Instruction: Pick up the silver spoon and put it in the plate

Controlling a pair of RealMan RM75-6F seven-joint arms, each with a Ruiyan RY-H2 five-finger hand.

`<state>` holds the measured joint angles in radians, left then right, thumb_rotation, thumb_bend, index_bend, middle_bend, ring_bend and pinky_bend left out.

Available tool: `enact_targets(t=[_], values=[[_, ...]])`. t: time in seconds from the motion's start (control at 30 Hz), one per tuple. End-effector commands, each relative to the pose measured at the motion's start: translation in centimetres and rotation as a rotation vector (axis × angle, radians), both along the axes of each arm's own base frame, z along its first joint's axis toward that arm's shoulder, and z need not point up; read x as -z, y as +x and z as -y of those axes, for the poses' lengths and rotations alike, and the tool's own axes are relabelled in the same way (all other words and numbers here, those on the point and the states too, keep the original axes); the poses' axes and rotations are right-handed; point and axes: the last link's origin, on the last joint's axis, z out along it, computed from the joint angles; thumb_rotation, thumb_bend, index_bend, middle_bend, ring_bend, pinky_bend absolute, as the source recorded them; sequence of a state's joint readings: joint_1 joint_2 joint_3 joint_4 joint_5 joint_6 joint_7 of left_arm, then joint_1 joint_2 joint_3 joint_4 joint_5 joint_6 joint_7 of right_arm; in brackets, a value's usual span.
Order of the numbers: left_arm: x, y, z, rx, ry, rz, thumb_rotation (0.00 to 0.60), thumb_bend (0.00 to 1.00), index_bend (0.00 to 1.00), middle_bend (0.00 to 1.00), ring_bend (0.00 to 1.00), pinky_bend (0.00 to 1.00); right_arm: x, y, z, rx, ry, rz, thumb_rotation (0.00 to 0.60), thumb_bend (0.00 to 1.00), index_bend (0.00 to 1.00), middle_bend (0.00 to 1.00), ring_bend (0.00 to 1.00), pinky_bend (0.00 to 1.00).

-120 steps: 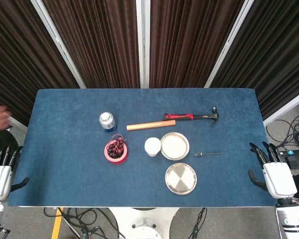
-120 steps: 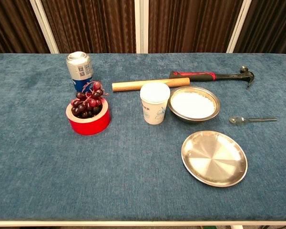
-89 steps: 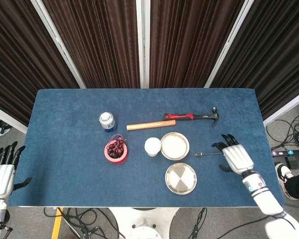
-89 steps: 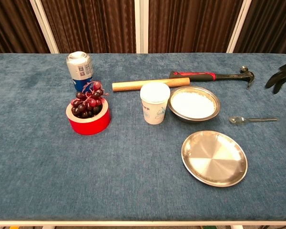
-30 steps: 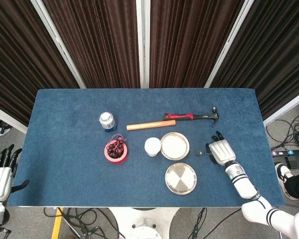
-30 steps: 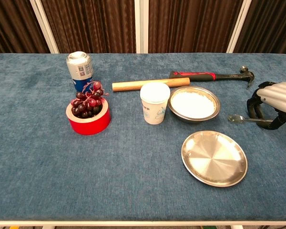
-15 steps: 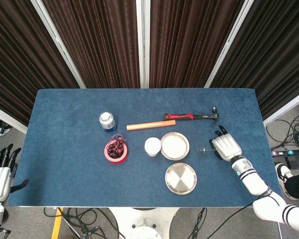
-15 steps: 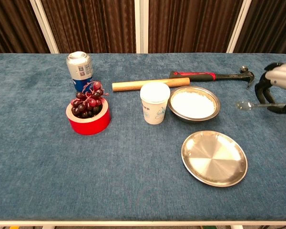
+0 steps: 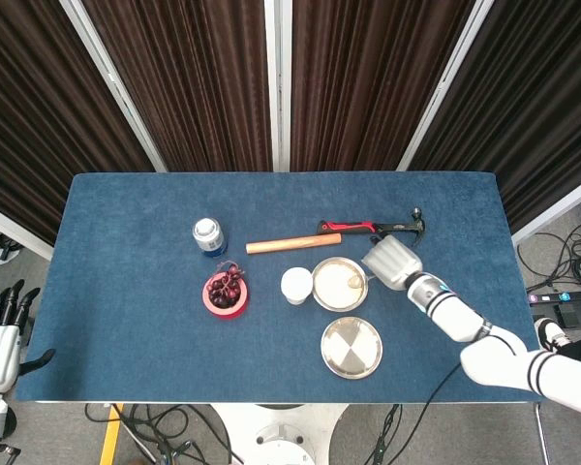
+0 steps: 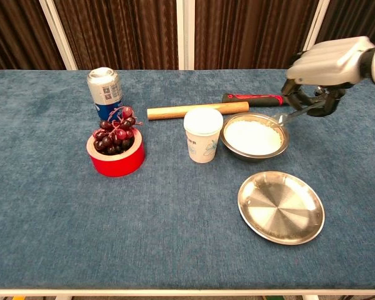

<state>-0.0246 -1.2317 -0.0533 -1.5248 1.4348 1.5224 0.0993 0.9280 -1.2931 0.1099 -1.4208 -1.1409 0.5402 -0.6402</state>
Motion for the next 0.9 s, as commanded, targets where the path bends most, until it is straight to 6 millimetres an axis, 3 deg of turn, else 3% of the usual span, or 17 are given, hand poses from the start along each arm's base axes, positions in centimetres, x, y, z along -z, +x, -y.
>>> enact_targets(t=[0.03, 0.37, 0.67, 0.9], values=[[0.0, 0.0, 0.0, -0.004, -0.002, 0.0, 0.6, 0.1, 0.17, 0.1, 0.05, 0.03, 2.4, 1.4, 0.6, -0.053, 0.037, -0.101, 0.6, 0.33, 0.61, 0.6, 0.2, 0.0], [0.2, -0.5, 0.2, -0.011, -0.005, 0.007, 0.6, 0.1, 0.17, 0.1, 0.05, 0.03, 4.9, 2.6, 0.7, -0.149, -0.002, -0.256, 0.6, 0.33, 0.62, 0.6, 0.2, 0.0], [0.4, -1.0, 0.6, -0.019, -0.001, 0.014, 0.6, 0.1, 0.17, 0.1, 0.05, 0.03, 6.7, 3.9, -0.1, -0.18, -0.011, -0.268, 0.6, 0.33, 0.62, 0.6, 0.2, 0.0], [0.3, -1.1, 0.7, -0.017, 0.001, 0.018, 0.6, 0.1, 0.17, 0.1, 0.05, 0.03, 6.1, 3.8, -0.4, -0.123, -0.025, -0.181, 0.6, 0.33, 0.62, 0.6, 0.2, 0.0]])
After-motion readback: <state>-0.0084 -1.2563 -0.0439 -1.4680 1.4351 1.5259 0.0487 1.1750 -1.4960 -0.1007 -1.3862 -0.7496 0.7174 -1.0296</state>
